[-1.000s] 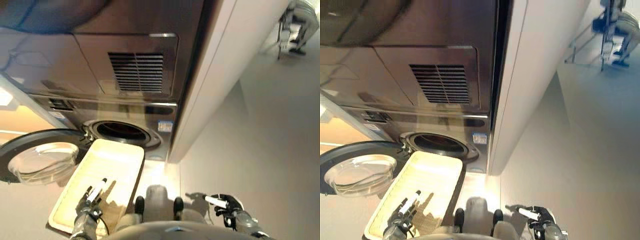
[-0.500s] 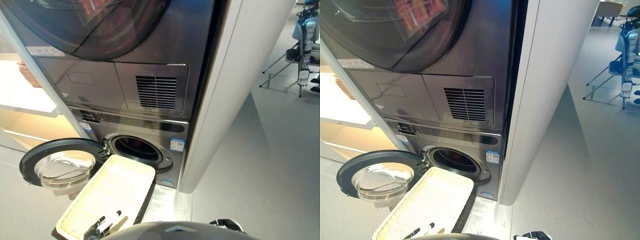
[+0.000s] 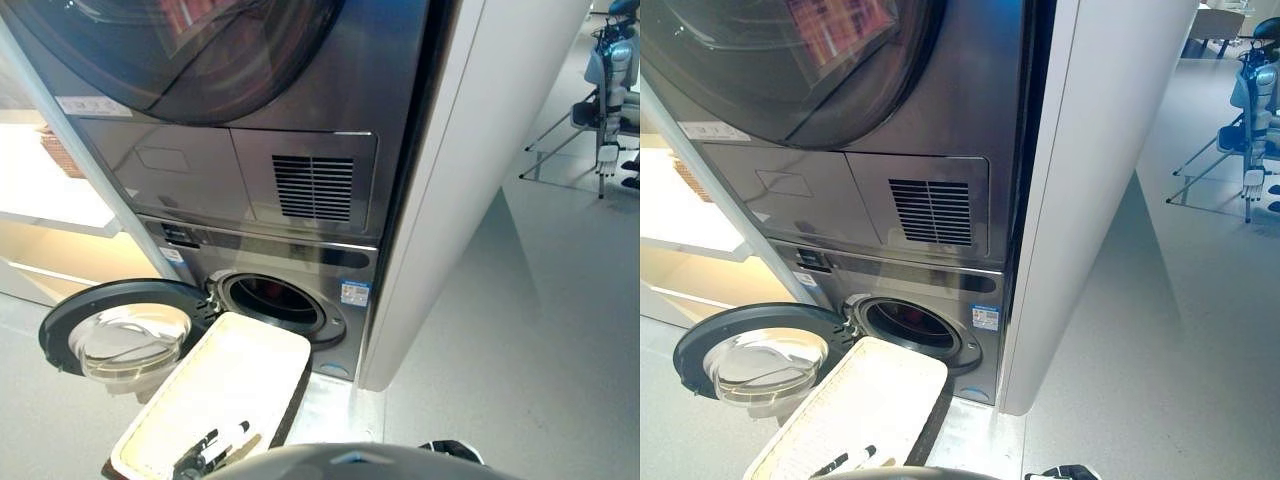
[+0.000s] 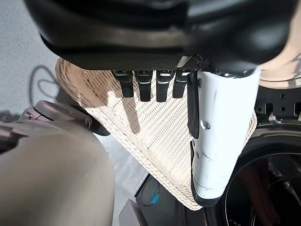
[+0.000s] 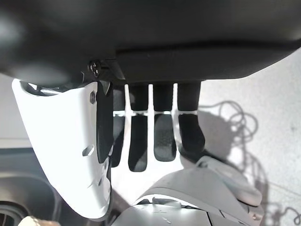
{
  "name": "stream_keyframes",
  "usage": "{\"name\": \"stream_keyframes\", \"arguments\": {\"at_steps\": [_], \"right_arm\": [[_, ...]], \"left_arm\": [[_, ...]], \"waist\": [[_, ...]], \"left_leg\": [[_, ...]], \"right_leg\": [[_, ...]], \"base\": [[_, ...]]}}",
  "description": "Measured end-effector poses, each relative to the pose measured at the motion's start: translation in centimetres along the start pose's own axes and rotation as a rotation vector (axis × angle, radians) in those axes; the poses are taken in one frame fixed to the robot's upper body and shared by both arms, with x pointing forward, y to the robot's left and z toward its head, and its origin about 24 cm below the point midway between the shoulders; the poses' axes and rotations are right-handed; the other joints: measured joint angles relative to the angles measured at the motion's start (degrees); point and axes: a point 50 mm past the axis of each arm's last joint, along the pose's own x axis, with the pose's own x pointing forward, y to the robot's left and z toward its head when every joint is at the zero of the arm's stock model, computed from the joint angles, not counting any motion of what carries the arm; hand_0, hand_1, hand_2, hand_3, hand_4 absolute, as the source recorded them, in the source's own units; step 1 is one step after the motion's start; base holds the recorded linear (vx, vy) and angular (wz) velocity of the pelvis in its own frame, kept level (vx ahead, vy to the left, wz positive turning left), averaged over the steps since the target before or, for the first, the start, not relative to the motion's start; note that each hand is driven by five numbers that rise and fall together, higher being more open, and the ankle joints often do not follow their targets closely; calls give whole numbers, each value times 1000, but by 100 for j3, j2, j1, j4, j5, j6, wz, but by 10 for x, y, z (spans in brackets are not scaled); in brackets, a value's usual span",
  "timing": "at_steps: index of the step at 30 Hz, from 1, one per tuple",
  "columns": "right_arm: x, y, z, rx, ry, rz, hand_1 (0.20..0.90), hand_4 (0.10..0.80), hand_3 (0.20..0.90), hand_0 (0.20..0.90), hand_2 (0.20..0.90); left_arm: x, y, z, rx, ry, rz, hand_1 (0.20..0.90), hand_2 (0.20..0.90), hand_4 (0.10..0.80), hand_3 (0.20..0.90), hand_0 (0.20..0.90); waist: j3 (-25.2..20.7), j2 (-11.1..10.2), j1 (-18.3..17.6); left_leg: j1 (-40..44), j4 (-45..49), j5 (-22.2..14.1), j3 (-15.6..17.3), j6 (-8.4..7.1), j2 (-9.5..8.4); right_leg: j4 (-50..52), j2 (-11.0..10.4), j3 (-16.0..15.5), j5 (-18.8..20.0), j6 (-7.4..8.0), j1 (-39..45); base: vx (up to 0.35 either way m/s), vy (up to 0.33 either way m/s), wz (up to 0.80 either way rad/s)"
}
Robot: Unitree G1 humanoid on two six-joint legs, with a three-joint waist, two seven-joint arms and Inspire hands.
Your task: Pick up the clothes and place them into the washing machine
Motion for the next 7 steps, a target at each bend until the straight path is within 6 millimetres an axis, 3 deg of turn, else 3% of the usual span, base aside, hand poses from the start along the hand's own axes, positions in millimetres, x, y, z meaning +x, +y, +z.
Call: {"name": "stream_keyframes", "arguments": {"at_steps": [7], "right_arm": [[0,0,0,-3,0,1,900,800,900,900,900]], "left_arm": [[0,-1,-2,-1,13,-2,900,900,800,900,900]], "waist": [[0,0,1]], "left_leg": [[0,-1,-1,0,-1,0]], "right_leg": [[1,-2,0,-3,-5,1]], "base": [[0,0,0]]}}
